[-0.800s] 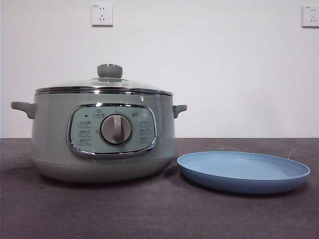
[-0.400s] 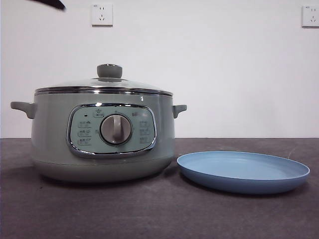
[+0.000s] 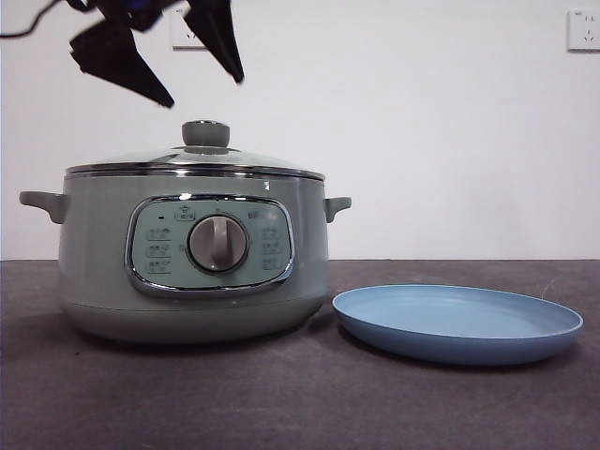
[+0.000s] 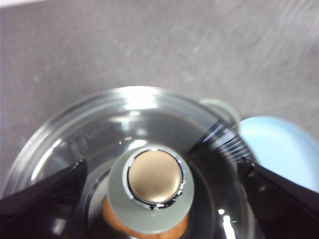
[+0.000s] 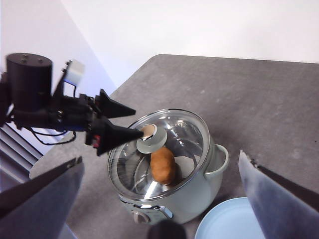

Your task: Take the potato out from the steamer,put the potato on the plate,close the lid

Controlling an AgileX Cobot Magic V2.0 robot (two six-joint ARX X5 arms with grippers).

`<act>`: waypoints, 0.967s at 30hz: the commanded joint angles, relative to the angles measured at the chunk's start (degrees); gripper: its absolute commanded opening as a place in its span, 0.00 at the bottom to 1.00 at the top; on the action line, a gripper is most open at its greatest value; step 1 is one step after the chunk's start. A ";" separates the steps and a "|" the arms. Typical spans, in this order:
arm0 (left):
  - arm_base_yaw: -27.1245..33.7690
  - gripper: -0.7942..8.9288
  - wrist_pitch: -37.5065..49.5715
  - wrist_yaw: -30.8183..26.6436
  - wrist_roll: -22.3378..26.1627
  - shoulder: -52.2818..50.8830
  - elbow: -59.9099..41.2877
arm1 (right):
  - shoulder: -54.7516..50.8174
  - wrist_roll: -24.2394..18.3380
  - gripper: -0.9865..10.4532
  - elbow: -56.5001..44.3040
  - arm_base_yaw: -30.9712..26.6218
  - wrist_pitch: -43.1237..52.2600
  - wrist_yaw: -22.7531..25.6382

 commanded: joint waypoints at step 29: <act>-0.98 0.07 -2.78 -2.40 2.91 6.58 2.64 | 0.02 0.57 0.72 0.20 0.15 -0.09 2.34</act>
